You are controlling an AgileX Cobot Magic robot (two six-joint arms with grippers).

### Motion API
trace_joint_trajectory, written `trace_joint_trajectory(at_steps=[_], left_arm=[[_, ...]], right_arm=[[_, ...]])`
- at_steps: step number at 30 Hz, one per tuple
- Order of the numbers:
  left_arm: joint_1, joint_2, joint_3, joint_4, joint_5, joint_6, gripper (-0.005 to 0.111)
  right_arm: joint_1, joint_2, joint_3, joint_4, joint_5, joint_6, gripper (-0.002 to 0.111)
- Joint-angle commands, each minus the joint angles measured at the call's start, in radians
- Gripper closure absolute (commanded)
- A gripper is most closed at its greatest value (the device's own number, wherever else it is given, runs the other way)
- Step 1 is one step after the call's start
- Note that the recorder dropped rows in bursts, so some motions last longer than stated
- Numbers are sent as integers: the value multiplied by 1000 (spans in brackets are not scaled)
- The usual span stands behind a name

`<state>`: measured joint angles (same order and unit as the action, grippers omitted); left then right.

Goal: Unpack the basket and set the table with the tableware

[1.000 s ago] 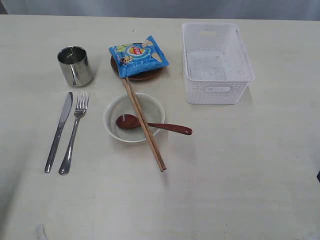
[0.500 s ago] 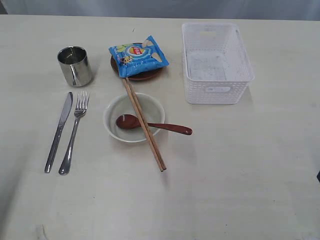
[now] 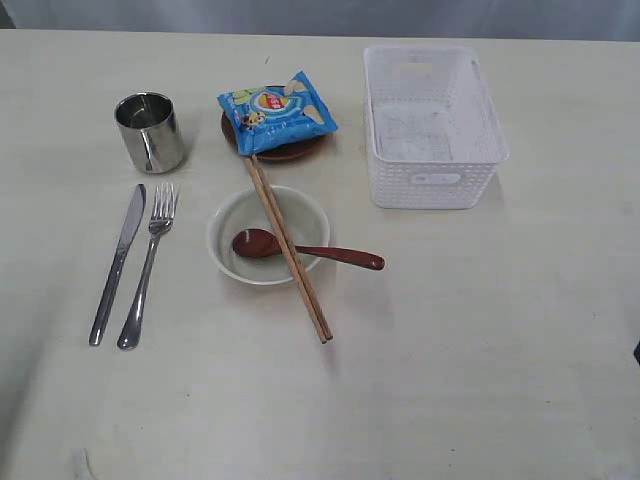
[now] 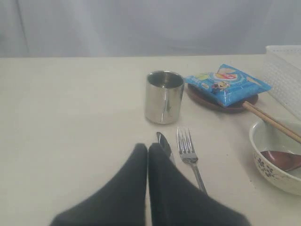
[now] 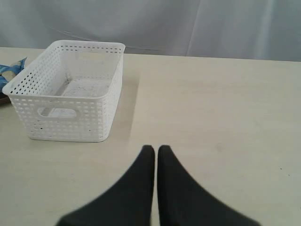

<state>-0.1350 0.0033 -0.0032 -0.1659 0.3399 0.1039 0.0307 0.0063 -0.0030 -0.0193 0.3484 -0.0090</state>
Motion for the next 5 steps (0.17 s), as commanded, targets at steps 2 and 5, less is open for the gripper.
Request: trace_joint_trajectory(at_steps=[2, 5], left_arm=[[-8, -3, 3, 1, 3, 2, 107], [-8, -3, 3, 1, 3, 2, 107]], right_arm=[[-1, -6, 3, -9, -4, -4, 105], [-1, -6, 3, -9, -4, -4, 105]])
